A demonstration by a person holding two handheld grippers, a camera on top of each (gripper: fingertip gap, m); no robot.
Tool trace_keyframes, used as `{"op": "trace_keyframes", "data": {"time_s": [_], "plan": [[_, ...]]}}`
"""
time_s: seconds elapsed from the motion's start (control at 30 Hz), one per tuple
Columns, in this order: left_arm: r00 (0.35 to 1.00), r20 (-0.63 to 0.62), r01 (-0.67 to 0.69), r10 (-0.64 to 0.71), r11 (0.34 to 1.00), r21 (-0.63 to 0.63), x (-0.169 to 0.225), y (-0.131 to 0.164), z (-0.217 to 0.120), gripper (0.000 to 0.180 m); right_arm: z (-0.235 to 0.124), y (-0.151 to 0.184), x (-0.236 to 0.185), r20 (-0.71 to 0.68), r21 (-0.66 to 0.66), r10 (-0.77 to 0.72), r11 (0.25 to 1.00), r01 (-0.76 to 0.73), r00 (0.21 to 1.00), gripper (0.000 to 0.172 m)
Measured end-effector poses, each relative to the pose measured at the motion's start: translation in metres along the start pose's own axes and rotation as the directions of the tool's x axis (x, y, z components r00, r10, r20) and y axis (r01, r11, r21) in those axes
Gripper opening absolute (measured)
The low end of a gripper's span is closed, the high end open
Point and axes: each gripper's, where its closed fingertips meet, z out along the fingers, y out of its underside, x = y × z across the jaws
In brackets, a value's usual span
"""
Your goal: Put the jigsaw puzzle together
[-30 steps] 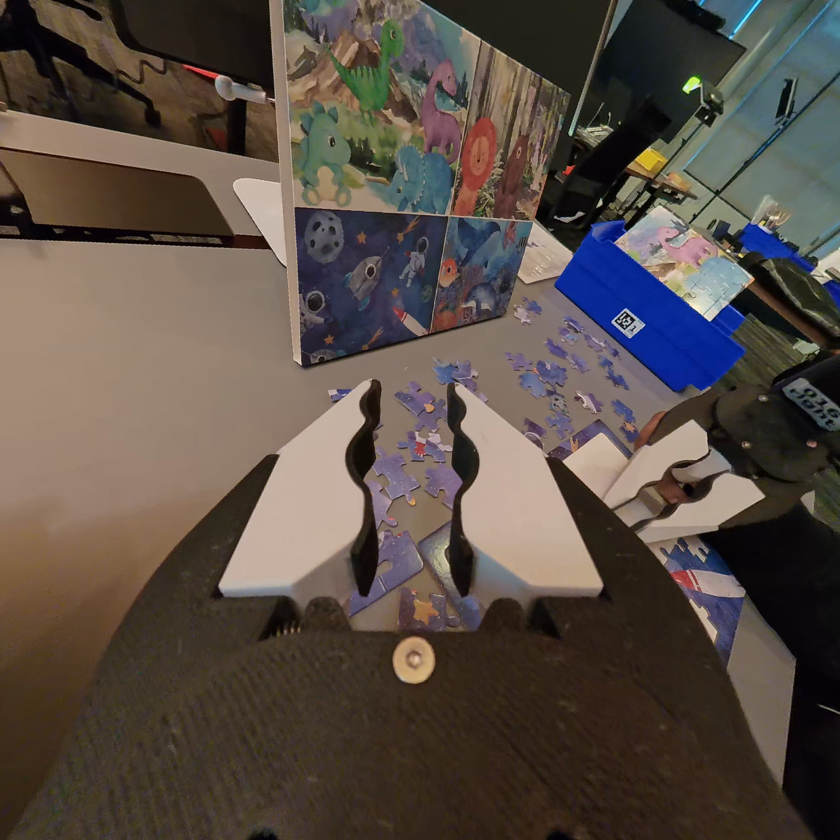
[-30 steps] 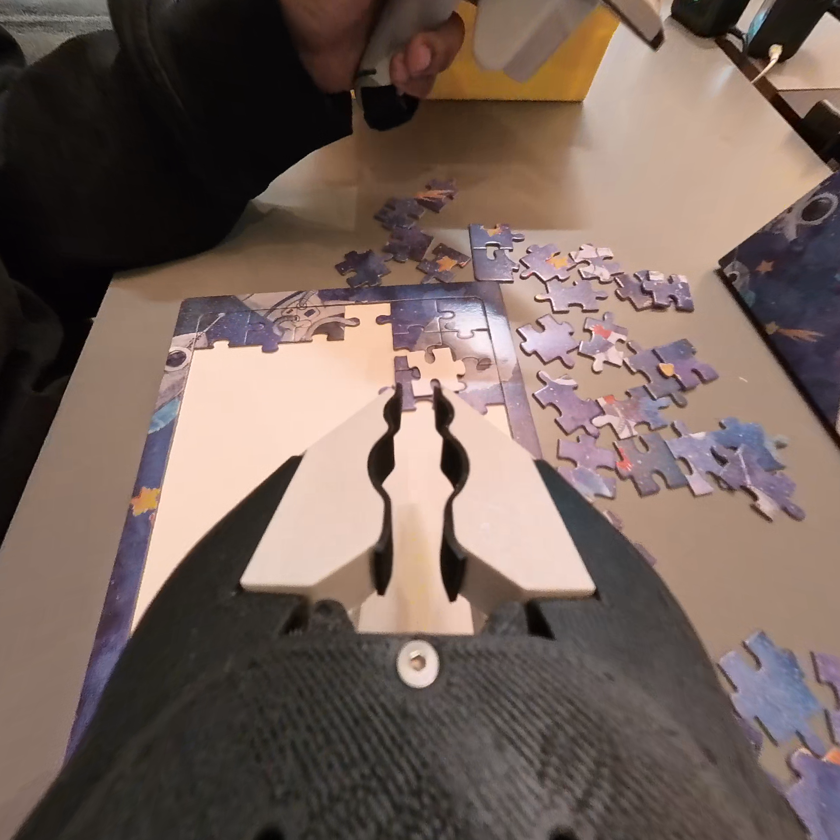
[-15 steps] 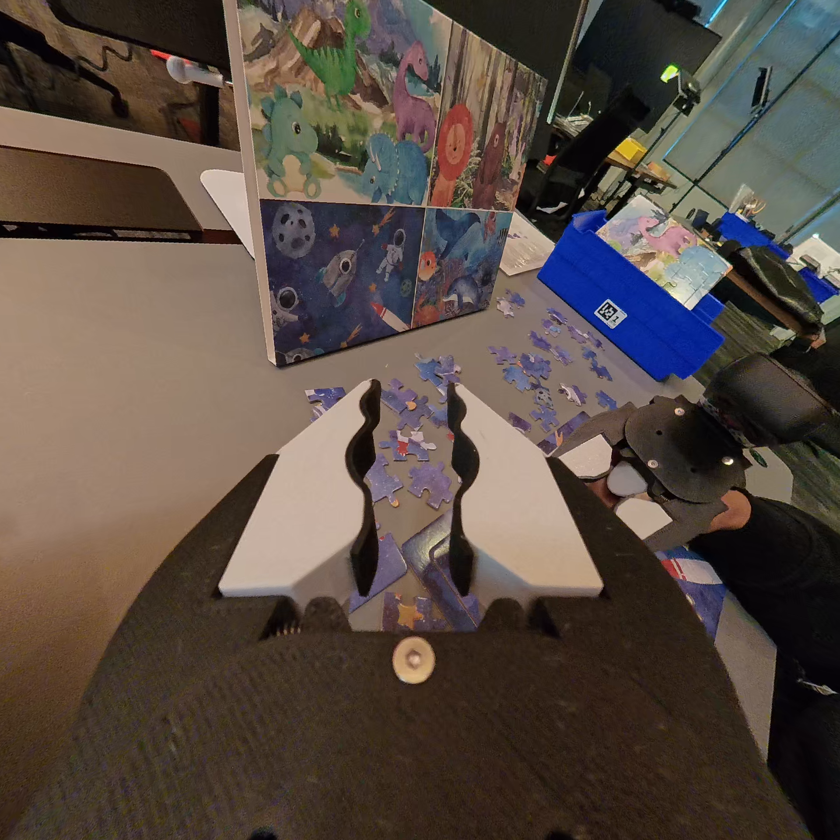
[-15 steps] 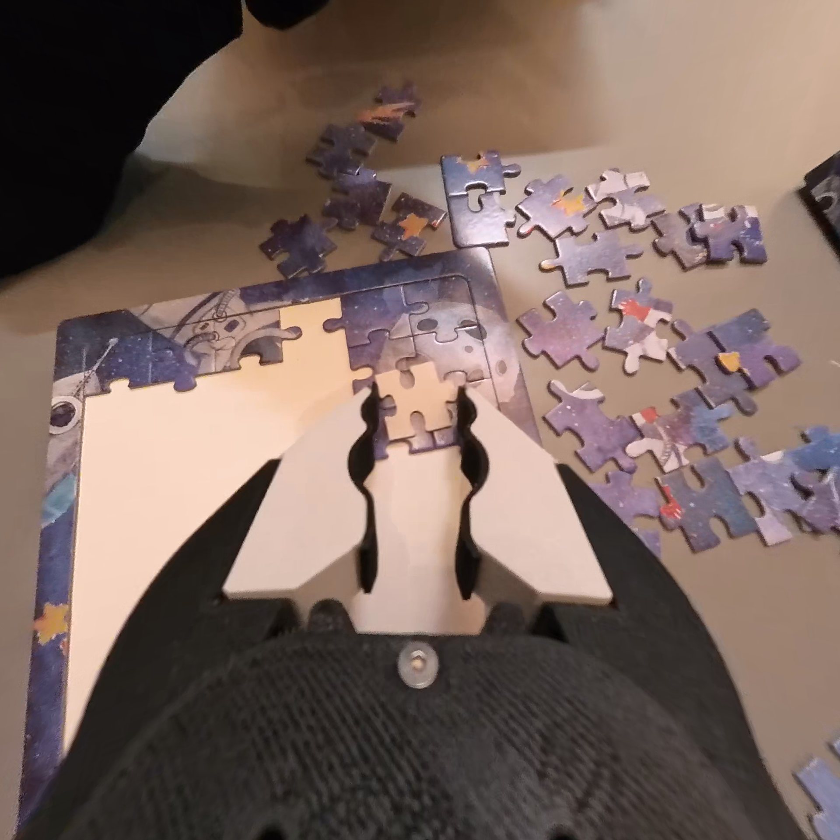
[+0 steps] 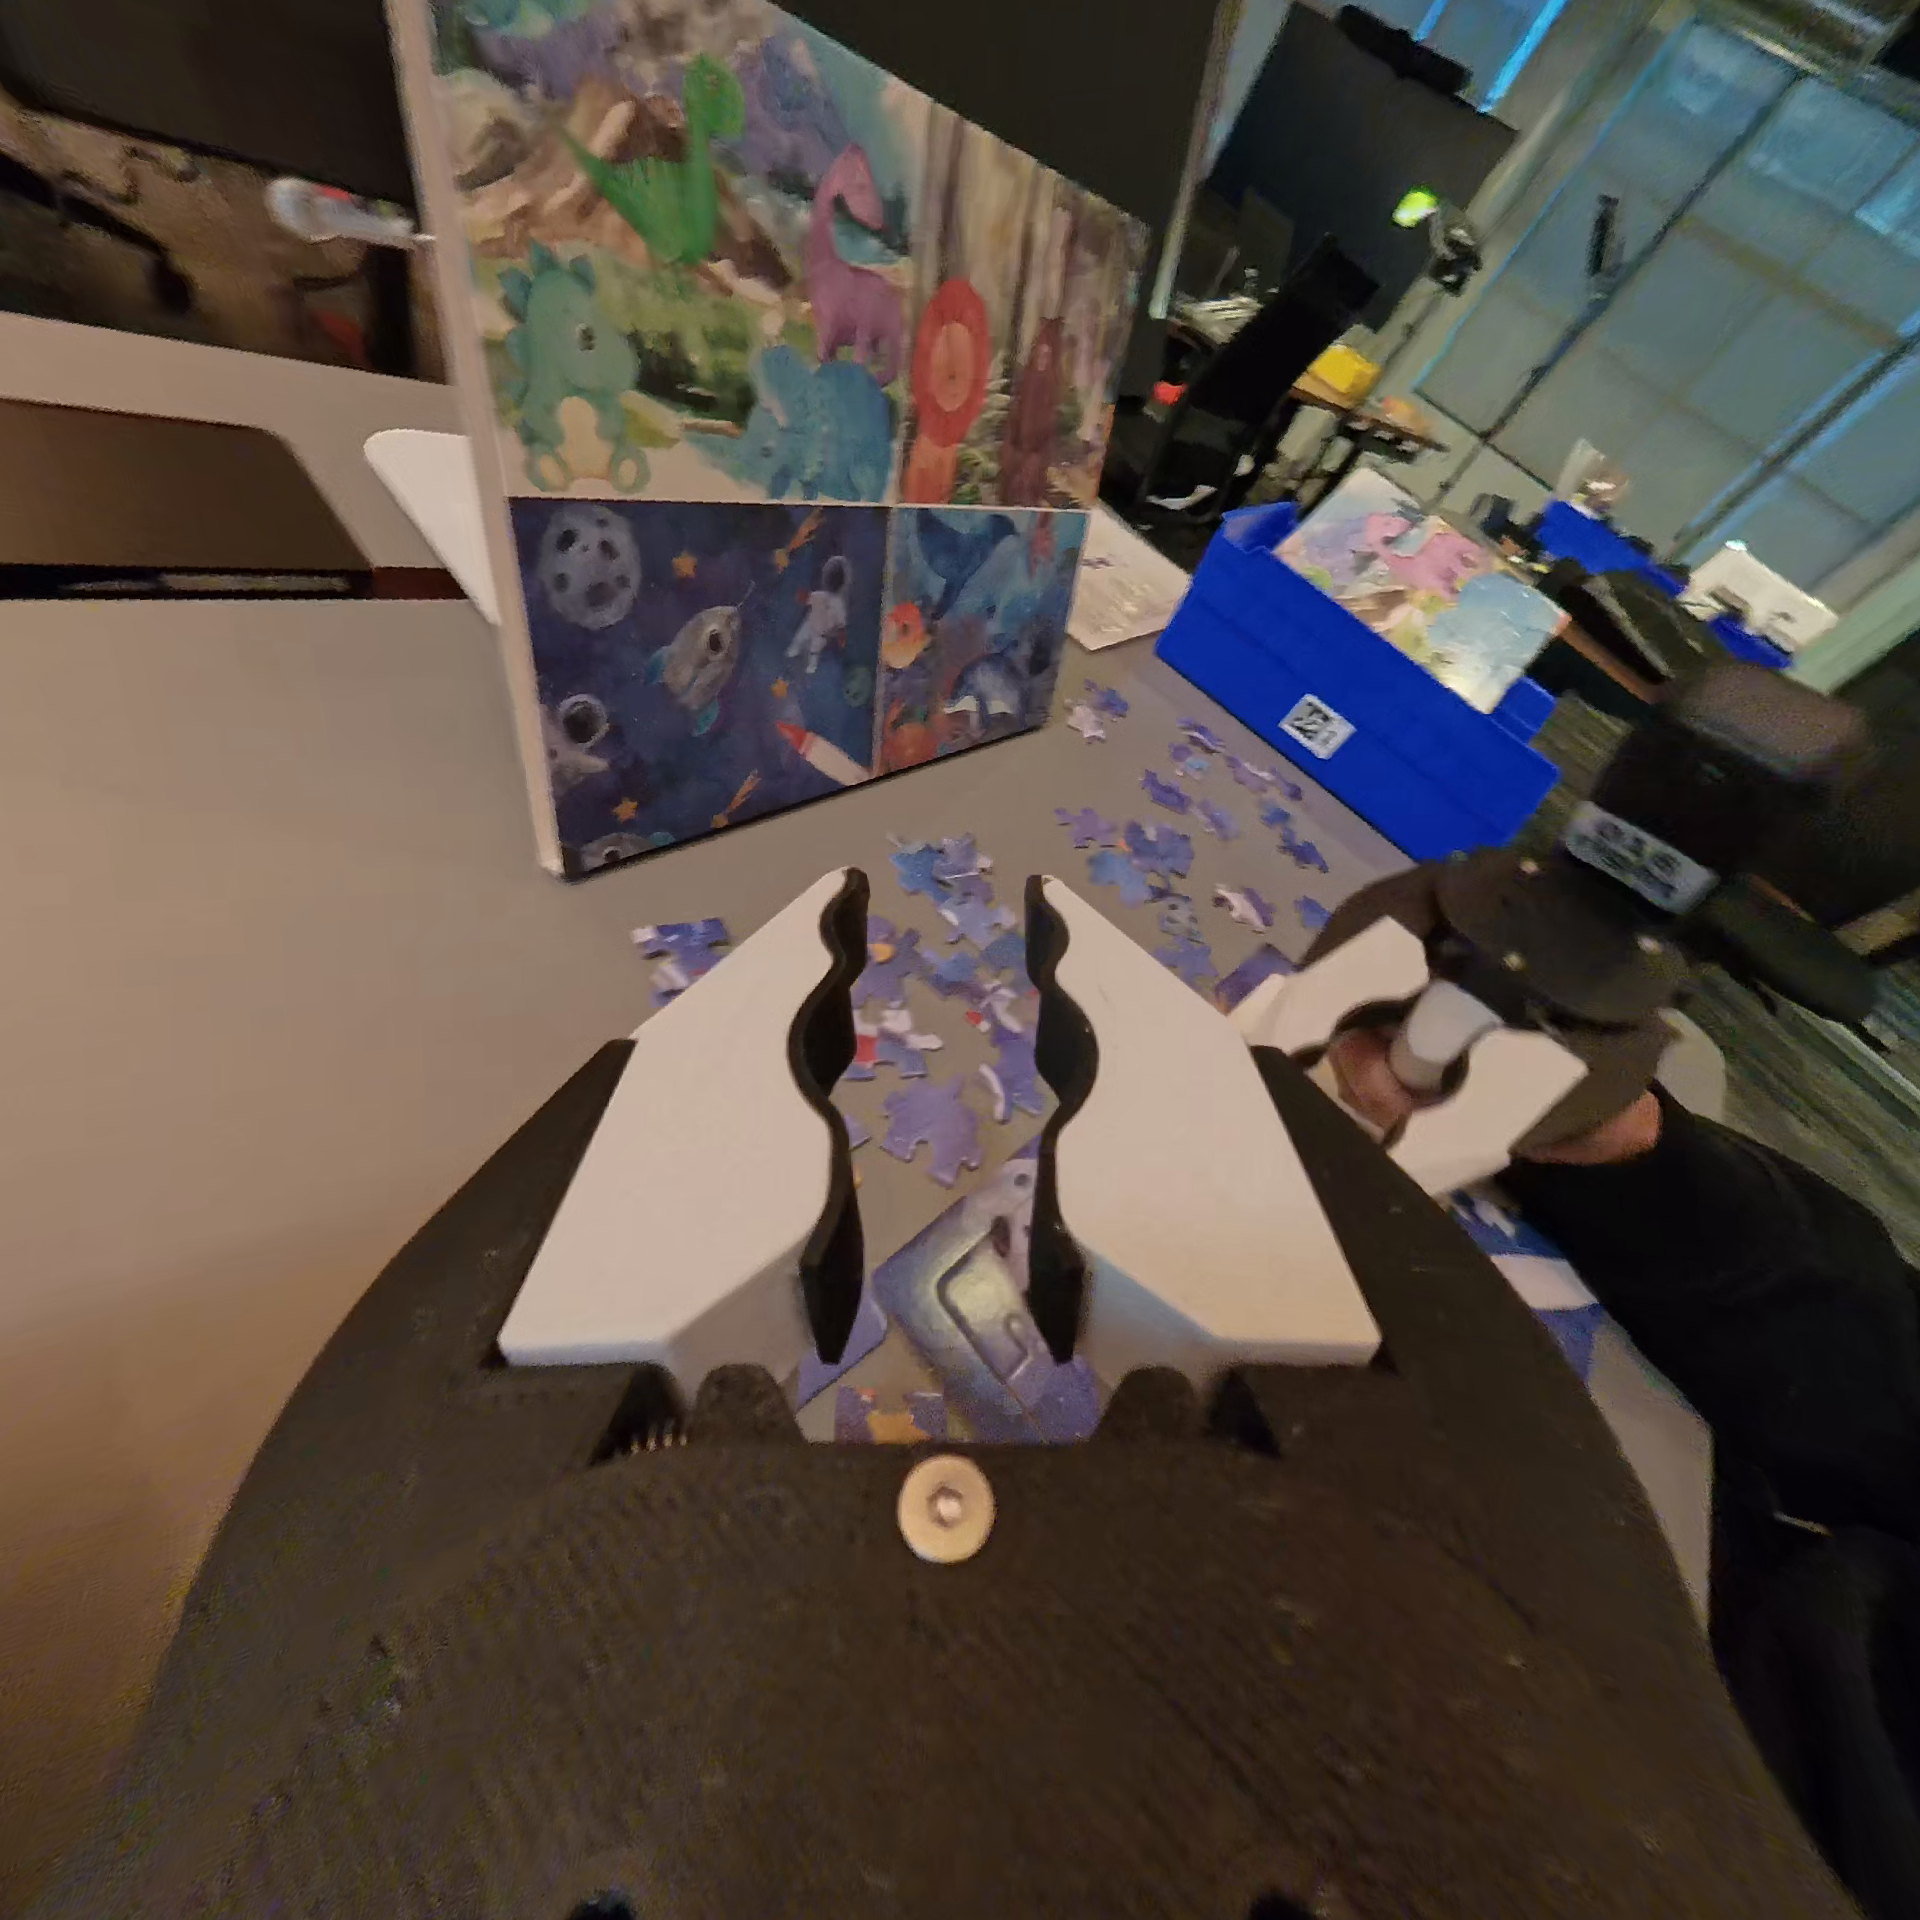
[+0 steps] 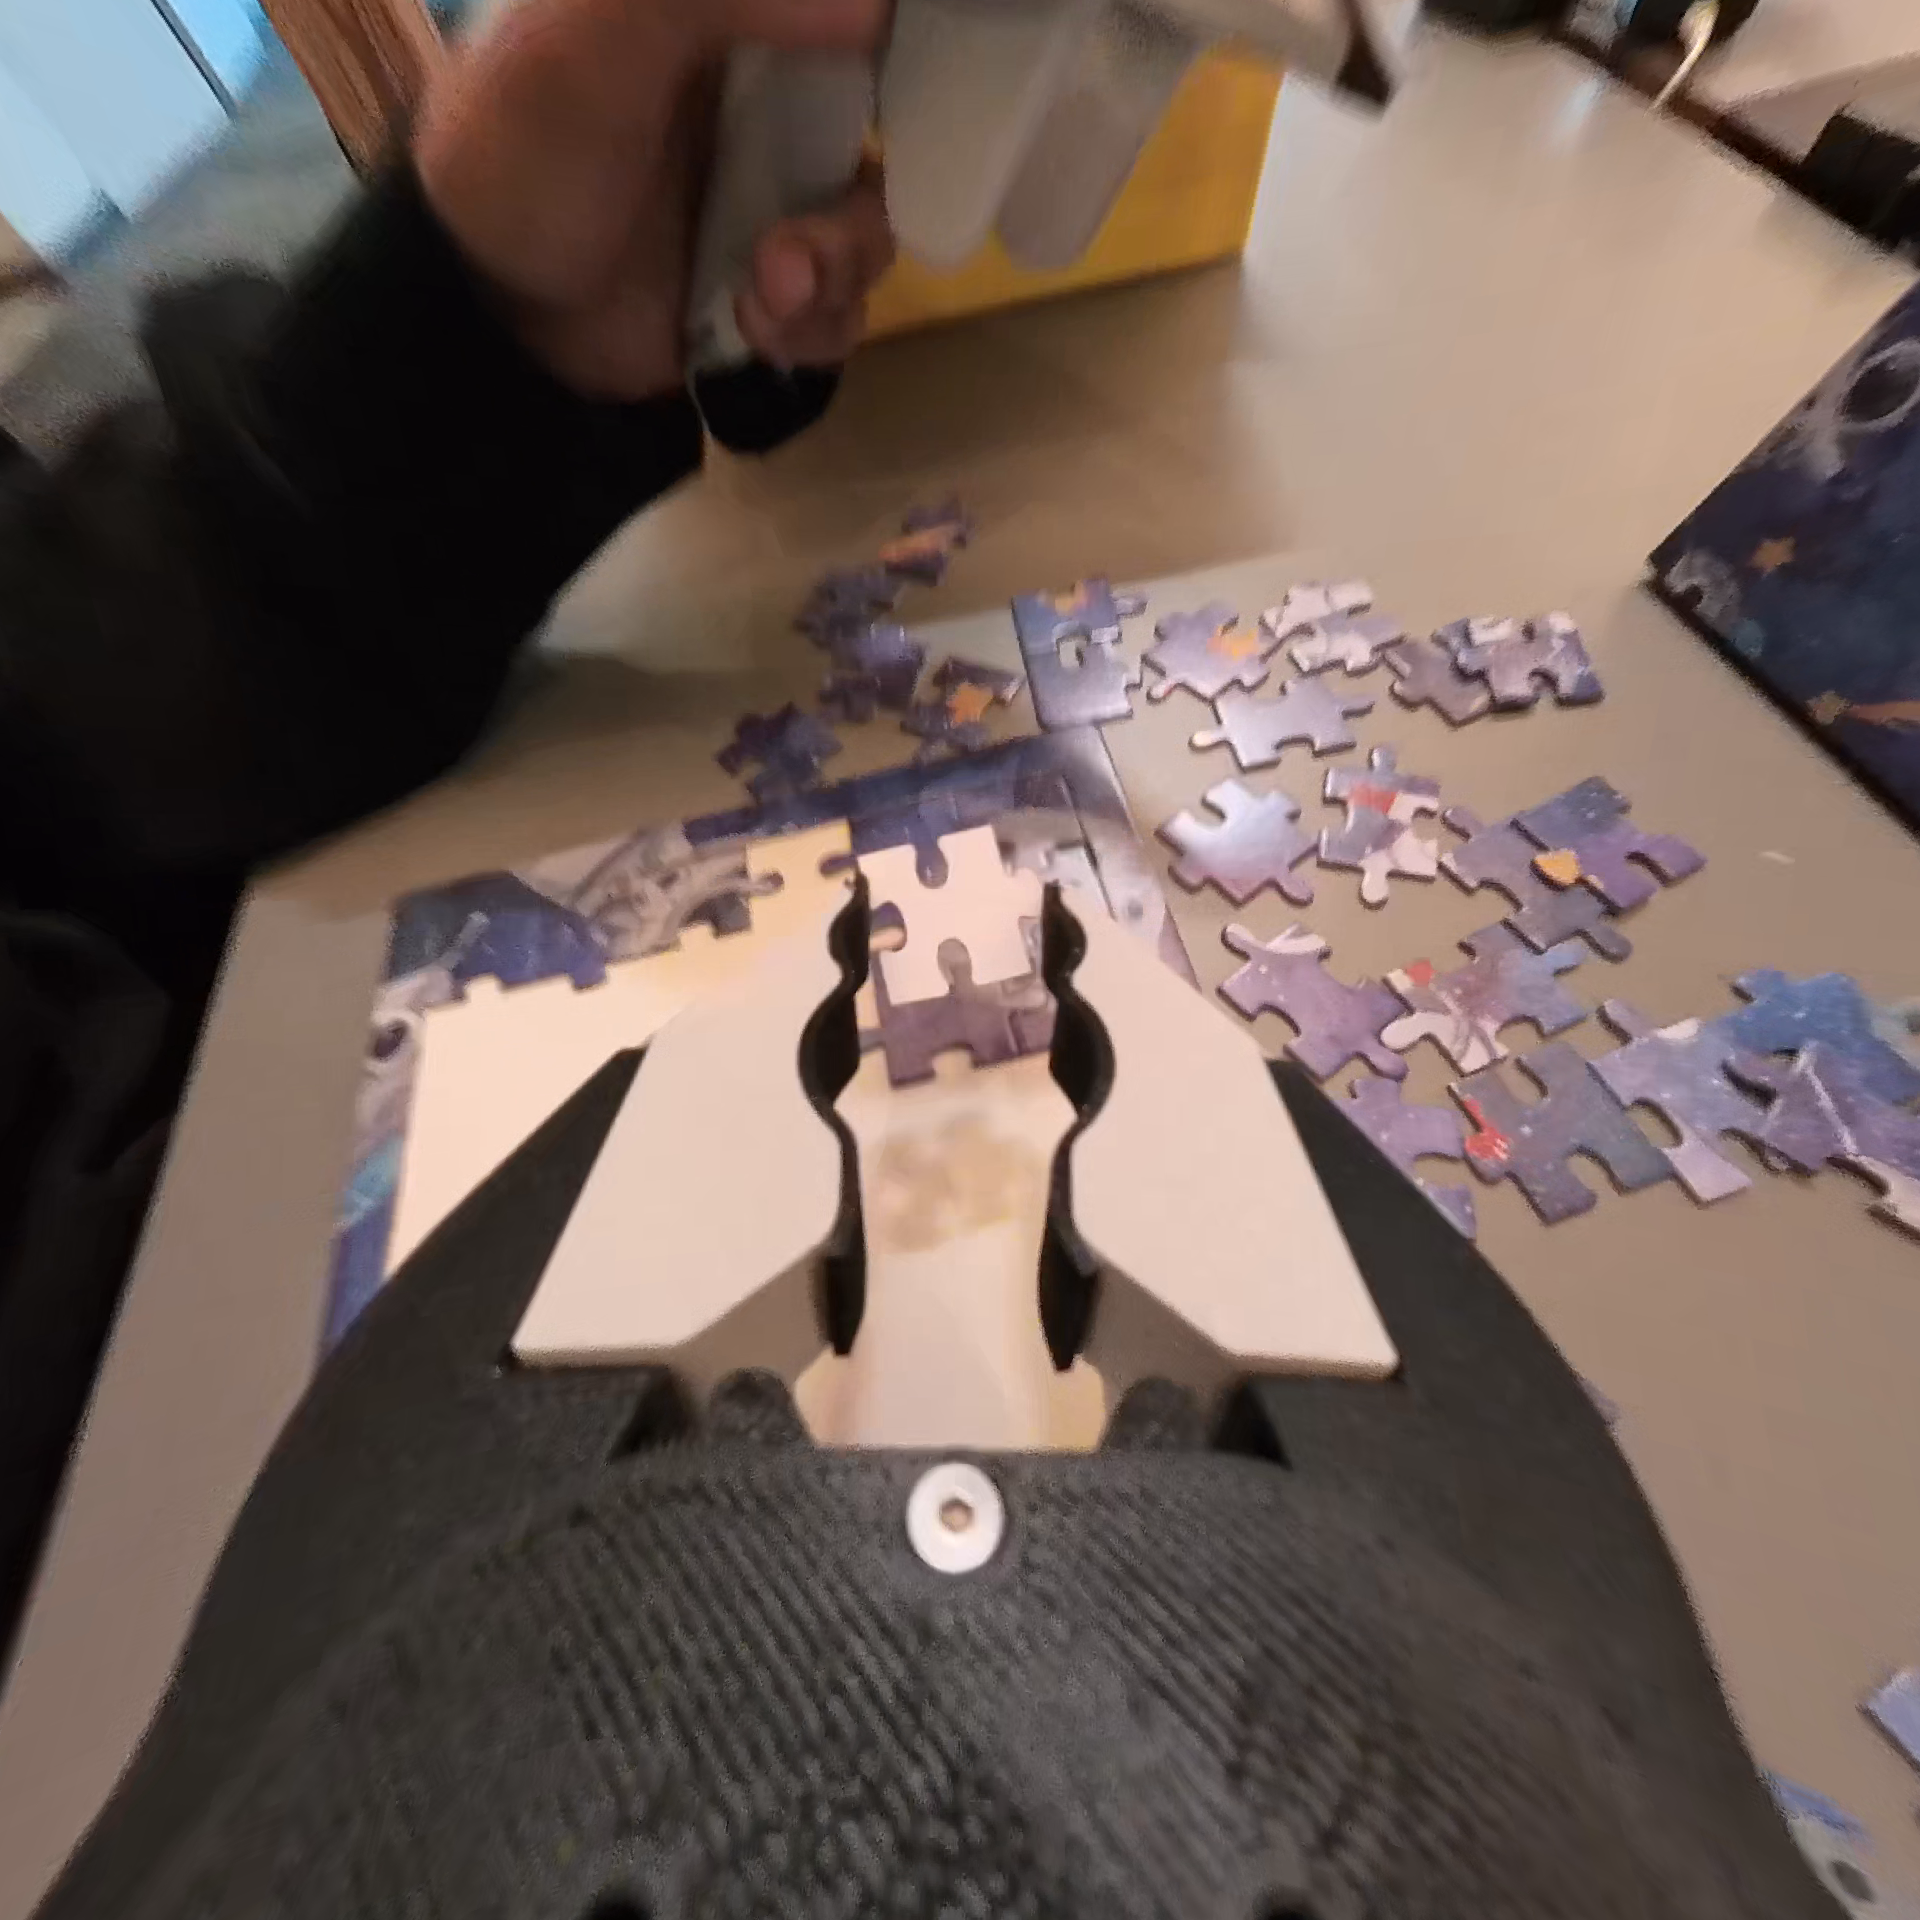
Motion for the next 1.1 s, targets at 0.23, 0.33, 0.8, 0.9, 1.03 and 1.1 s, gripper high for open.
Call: {"op": "trace_keyframes", "data": {"time_s": [0.23, 0.33, 0.8, 0.9, 1.03, 1.1], "plan": [[0.783, -0.620, 0.000, 0.055, 0.996, 0.088, 0.116, -0.013, -0.021, 0.038, -0.067, -0.065, -0.015, 0.391, 0.416, 0.178, 0.841, -0.346, 0.903, 0.031], [0.747, -0.634, -0.187, 0.200, 0.978, 0.088, 0.137, 0.006, -0.020, 0.039, -0.088, -0.076, -0.026, 0.576, 0.434, 0.174, 0.763, -0.479, 0.799, 0.030], [0.676, -0.673, -0.346, 0.300, 0.936, 0.071, 0.174, 0.037, -0.001, 0.019, -0.090, -0.076, -0.052, 0.859, 0.164, 0.257, 0.682, -0.713, 0.442, 0.030], [0.655, -0.701, -0.336, 0.283, 0.940, 0.066, 0.177, 0.038, -0.006, 0.001, -0.095, -0.078, -0.048, 0.870, 0.178, 0.242, 0.659, -0.731, 0.430, 0.029], [0.735, -0.634, -0.265, 0.241, 0.962, 0.058, 0.160, 0.025, 0.002, 0.000, -0.105, -0.083, -0.010, 0.728, 0.419, 0.242, 0.583, -0.696, 0.642, 0.027], [0.788, -0.582, -0.210, 0.199, 0.976, 0.050, 0.146, 0.017, 0.006, 0.000, -0.109, -0.079, 0.016, 0.492, 0.581, 0.274, 0.604, -0.546, 0.826, 0.026]]}}
